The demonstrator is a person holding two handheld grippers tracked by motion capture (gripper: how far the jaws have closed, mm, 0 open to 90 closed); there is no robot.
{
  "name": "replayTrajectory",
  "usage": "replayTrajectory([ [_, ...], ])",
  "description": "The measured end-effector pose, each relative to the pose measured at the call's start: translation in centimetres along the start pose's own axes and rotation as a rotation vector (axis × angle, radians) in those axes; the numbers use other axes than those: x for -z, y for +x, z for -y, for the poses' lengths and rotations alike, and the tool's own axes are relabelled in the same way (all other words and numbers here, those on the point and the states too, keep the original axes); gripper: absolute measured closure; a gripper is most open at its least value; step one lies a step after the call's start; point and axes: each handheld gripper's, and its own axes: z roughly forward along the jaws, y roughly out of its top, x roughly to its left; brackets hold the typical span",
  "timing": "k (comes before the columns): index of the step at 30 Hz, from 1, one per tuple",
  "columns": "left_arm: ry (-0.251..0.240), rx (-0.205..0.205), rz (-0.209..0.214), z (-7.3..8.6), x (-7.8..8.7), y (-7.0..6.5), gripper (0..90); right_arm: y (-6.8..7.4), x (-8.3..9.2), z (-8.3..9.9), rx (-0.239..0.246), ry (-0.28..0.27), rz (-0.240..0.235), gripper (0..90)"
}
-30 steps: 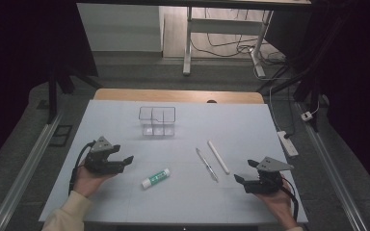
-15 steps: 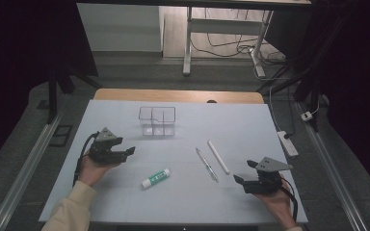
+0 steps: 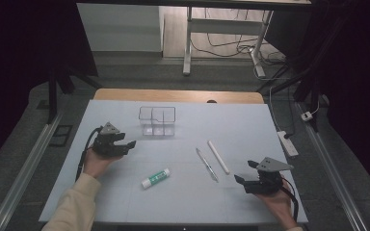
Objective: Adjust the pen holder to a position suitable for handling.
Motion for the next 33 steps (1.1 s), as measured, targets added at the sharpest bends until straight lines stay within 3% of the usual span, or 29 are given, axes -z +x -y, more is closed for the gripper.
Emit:
replayTrajectory([
  [13,0.001,0.009,-0.028,-0.9,-1.1,1.5,51.1,0.1,-0.1,0.2,0.000,0.011,-0.003,21.1],
  [20,-0.001,0.043,-0.077,-1.2,-1.7,2.3,67.9,0.0,0.0,0.2,0.001,0.017,0.002,21.3],
  [26,0.005,0.039,-0.078,-1.6,-2.2,2.8,84.4,0.0,-0.2,0.3,0.001,0.019,-0.004,21.3],
  [33,0.017,0.040,-0.078,-2.1,-3.4,3.2,89.0,-0.1,-0.2,0.4,-0.002,0.025,-0.005,21.4],
])
